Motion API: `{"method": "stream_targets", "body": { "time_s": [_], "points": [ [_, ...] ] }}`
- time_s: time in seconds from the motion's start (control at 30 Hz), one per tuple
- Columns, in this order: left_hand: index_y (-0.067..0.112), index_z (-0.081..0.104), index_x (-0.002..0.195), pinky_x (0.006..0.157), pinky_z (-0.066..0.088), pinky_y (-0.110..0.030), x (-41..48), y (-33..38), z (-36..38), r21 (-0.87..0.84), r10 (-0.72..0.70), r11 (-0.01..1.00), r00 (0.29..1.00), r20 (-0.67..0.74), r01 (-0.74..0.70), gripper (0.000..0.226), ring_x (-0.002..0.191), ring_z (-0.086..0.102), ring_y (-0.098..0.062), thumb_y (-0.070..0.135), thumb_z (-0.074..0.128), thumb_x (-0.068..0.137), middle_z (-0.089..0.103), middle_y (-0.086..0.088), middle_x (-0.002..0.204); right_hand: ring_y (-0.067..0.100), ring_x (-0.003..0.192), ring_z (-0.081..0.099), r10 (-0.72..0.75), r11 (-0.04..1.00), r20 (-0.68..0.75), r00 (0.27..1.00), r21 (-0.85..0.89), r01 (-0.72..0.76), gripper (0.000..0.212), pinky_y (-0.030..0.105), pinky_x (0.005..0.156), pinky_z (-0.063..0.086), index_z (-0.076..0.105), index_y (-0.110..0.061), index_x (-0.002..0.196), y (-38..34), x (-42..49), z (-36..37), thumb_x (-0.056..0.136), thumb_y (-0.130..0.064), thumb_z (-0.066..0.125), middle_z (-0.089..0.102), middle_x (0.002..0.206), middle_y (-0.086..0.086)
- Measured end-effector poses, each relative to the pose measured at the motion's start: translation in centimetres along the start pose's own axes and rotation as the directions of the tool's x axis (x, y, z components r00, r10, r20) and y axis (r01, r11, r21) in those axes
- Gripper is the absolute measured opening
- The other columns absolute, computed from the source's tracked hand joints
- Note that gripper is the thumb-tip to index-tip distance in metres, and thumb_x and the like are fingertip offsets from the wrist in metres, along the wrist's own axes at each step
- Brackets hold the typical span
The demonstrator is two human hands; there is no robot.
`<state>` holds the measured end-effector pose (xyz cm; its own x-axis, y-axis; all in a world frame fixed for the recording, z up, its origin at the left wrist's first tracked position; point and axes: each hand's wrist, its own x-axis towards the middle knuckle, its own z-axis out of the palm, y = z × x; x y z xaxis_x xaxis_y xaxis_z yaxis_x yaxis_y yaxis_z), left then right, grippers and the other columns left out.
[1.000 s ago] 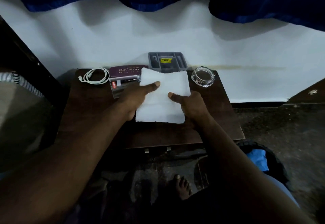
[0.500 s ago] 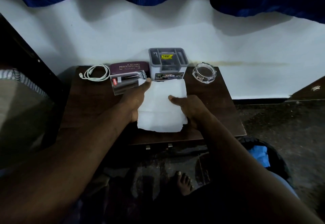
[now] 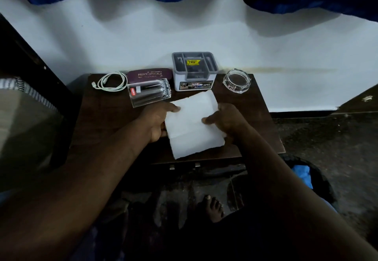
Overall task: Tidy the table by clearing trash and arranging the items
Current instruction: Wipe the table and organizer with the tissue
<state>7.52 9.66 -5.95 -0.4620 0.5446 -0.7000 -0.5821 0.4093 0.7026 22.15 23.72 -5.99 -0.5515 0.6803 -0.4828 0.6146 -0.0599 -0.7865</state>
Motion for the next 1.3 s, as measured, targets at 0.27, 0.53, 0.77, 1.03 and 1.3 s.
{"method": "stream_targets", "body": {
  "time_s": [0.27,0.53,0.77,1.03,1.3],
  "points": [
    [0.021,0.080,0.099,0.088,0.049,-0.036,1.0,2.3,-2.3,0.036,0.014,0.999,0.960,0.281,-0.025,0.029,0.094,0.066,-0.021,0.040,0.074,0.079,0.069,-0.003,0.115,0.039,0.113,0.069,-0.152,0.954,0.239,0.959,-0.219,0.206,0.038,0.054,0.101,0.054,0.070,0.004,0.117,-2.9,0.0,-2.6,0.080,0.002,0.081,0.074,0.117,0.020],
    [0.003,0.073,0.118,0.091,0.058,-0.056,1.6,0.9,-1.2,0.235,0.007,0.969,0.954,0.301,-0.082,0.035,0.104,0.073,-0.037,0.008,0.079,0.083,0.074,-0.020,0.117,0.029,0.110,0.071,-0.236,0.917,0.284,0.929,-0.250,0.310,0.038,0.045,0.101,0.055,0.071,-0.001,0.119,-3.7,1.1,-1.9,0.084,-0.011,0.083,0.075,0.118,0.014],
    [0.009,0.069,0.125,0.078,0.063,-0.045,1.7,1.6,-1.5,-0.043,0.054,0.998,0.969,0.243,-0.045,0.034,0.095,0.076,-0.029,0.019,0.066,0.094,0.075,-0.014,0.117,0.031,0.127,0.063,-0.223,0.785,0.350,0.910,0.618,-0.045,0.044,0.044,0.105,0.054,0.061,-0.010,0.141,-2.1,0.7,-1.8,0.104,-0.034,0.054,0.066,0.138,0.014],
    [0.017,0.068,0.131,0.093,0.057,-0.051,1.6,1.6,-0.5,-0.275,0.184,0.953,0.962,0.200,-0.125,0.060,0.112,0.071,-0.031,0.062,0.047,0.099,0.074,-0.011,0.122,0.038,0.116,0.069,-0.150,0.783,0.219,0.964,0.621,-0.019,0.040,0.054,0.093,0.059,0.067,-0.003,0.131,-1.9,0.6,-0.3,0.092,-0.008,0.072,0.073,0.124,0.017],
    [0.018,0.060,0.114,0.076,0.049,-0.038,2.1,1.6,-0.4,-0.126,0.434,0.889,0.898,-0.078,-0.441,0.035,0.088,0.061,-0.025,-0.006,0.052,0.091,0.068,-0.011,0.104,0.031,0.104,0.075,-0.205,0.829,-0.011,0.979,0.530,0.179,0.041,0.053,0.092,0.060,0.071,-0.006,0.119,-2.4,1.3,-0.9,0.080,-0.004,0.083,0.078,0.114,0.011]
  ]
}}
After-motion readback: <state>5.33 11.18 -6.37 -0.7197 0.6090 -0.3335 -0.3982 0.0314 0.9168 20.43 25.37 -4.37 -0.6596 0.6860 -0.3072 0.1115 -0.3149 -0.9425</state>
